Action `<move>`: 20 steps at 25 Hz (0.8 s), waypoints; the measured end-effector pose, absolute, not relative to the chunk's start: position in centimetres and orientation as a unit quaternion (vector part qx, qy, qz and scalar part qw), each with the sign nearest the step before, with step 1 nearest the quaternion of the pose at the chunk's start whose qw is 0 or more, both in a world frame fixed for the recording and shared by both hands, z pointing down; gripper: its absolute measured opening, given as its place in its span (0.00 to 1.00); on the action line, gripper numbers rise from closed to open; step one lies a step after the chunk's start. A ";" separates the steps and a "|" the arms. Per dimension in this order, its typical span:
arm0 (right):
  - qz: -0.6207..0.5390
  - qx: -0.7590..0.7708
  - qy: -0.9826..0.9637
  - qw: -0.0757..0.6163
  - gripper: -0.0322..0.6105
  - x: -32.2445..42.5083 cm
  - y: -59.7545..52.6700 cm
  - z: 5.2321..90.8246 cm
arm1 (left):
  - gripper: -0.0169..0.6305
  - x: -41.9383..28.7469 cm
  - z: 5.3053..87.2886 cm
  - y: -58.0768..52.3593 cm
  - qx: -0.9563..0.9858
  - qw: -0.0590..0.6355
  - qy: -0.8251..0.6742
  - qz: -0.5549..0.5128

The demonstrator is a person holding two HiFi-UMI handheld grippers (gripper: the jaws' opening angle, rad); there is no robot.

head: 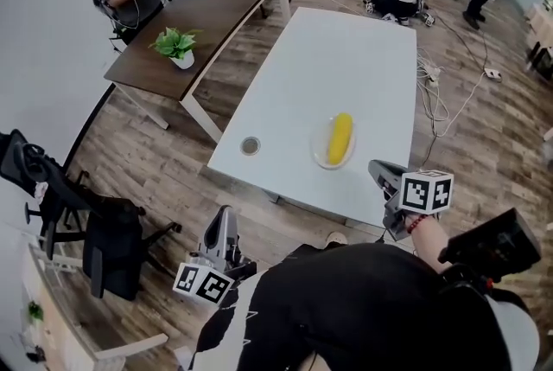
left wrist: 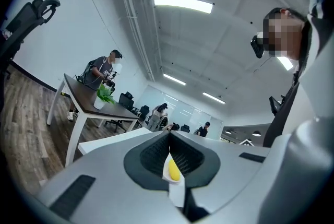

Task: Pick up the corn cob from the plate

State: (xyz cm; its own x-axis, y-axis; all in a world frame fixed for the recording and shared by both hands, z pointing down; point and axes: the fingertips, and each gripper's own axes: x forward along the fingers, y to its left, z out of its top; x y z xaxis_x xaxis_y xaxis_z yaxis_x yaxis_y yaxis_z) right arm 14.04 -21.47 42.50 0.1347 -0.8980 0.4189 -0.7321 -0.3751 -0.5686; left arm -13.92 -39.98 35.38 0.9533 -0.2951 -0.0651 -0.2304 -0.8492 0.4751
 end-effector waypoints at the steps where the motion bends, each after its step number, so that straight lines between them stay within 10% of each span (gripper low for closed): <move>1: -0.370 -0.744 0.545 0.115 0.07 14.5 -21.5 42.9 | 0.05 -13.4 35.7 -40.2 0.958 0.242 -0.137 -0.065; 12: -0.421 -0.732 0.515 0.146 0.07 17.8 -21.6 47.5 | 0.05 -6.3 38.4 -41.9 0.958 0.259 -0.122 0.004; 20: -0.438 -0.737 0.481 0.183 0.07 21.1 -21.5 49.5 | 0.05 1.1 41.5 -40.4 0.984 0.118 -0.040 0.130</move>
